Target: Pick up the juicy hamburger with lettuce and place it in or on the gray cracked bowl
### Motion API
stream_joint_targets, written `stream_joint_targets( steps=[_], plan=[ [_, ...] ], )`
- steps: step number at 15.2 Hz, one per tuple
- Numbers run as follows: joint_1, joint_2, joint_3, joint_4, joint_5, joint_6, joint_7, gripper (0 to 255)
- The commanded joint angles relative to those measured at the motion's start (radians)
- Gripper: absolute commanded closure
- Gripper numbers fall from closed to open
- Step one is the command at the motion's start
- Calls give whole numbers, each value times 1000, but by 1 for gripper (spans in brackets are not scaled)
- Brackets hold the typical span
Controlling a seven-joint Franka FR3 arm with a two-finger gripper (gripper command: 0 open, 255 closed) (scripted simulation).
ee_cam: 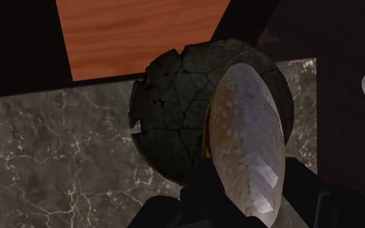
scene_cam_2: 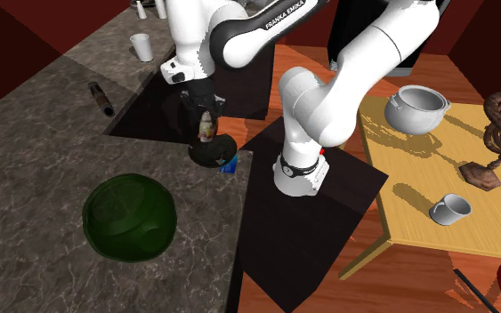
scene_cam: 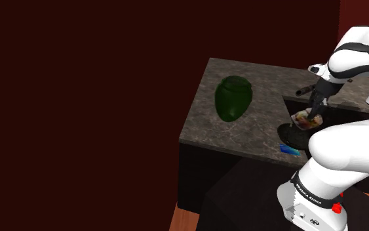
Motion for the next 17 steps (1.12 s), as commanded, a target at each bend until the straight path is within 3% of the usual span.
stream_joint_targets(
  steps=[1,11,17],
  plan=[
    [-2,16,-14,-17,-14,33,3,255],
    [-2,147,-103,-86,-91,231,19,255],
    [-2,154,-107,-88,-94,239,20,255]
  ],
)
